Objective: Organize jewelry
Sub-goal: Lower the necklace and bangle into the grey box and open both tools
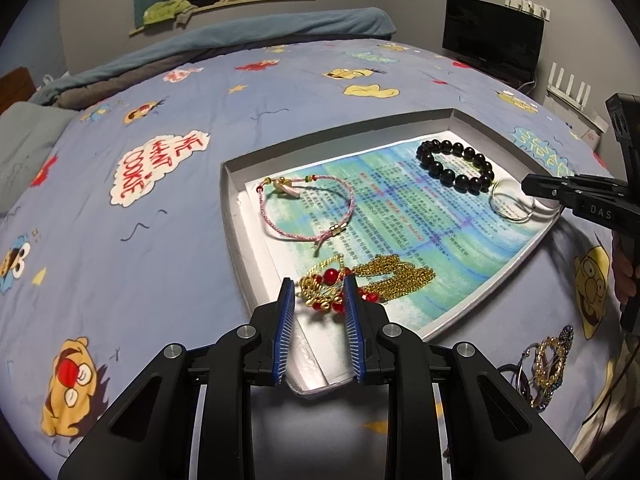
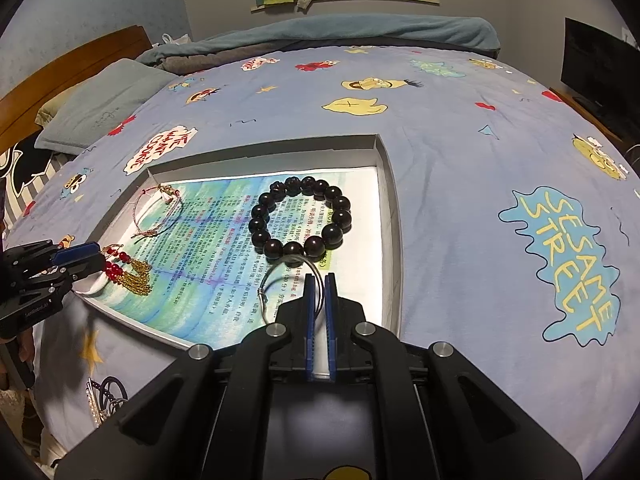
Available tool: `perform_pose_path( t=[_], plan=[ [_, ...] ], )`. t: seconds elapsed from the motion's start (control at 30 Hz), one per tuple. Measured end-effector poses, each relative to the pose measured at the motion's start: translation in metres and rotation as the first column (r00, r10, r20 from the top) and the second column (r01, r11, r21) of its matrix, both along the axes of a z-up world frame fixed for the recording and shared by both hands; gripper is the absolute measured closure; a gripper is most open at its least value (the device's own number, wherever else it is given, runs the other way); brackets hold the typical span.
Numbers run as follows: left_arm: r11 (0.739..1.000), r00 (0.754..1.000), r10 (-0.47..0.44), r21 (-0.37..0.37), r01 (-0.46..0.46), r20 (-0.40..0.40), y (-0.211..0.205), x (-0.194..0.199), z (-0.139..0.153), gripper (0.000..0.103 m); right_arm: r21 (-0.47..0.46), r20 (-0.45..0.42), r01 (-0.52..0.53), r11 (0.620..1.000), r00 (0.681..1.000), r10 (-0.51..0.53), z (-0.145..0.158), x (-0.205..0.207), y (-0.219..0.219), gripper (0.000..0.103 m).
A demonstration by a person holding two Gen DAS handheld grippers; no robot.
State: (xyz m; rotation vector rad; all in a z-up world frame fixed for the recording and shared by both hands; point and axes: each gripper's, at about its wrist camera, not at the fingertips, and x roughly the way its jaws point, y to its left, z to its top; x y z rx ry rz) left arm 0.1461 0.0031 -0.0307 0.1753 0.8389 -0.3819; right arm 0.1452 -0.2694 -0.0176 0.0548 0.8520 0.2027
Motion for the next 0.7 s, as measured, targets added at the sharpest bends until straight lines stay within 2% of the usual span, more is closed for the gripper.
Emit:
perform_pose_path(
  t=[0.13, 0.27, 0.33, 0.47, 0.57, 0.63, 0.7],
  plan=[
    [1.0, 1.0, -0.001, 0.002, 0.001, -0.003, -0.001, -0.001, 0.001, 0.076, 0.013, 0.011, -0.012, 1.0, 1.0, 0.012, 0.005, -0.005, 0.001, 0.077],
    [1.0, 1.0, 0.006, -0.002, -0.006, -0.004, 0.001, -0.003, 0.003, 0.075, 0.019, 0.03, -0.011, 1.0, 0.999, 0.011, 0.011, -0.012, -0.001, 0.075],
    [1.0, 1.0, 0.014, -0.007, -0.014, -0.002, 0.003, -0.007, 0.006, 0.072, 0.018, 0.04, -0.005, 1.0, 0.999, 0.004, 0.015, -0.015, -0.002, 0.066],
    [1.0, 1.0, 0.024, -0.017, -0.024, 0.003, 0.008, -0.013, 0.01, 0.07, 0.023, 0.057, 0.005, 1.0, 0.998, -0.007, 0.022, -0.023, -0.006, 0.056],
    [0.999, 0.999, 0.031, -0.026, -0.03, 0.013, 0.01, -0.019, 0.016, 0.062, 0.028, 0.07, 0.02, 0.999, 0.997, -0.022, 0.028, -0.032, -0.011, 0.046],
    [0.999, 0.999, 0.046, -0.023, -0.046, 0.024, 0.012, -0.024, 0.02, 0.049, 0.03, 0.074, 0.028, 0.999, 0.997, -0.03, 0.032, -0.037, -0.013, 0.036],
    [0.998, 0.997, 0.066, -0.025, -0.065, 0.034, 0.016, -0.028, 0.024, 0.041, 0.033, 0.079, 0.032, 0.999, 0.996, -0.034, 0.035, -0.042, -0.015, 0.033]
  ],
)
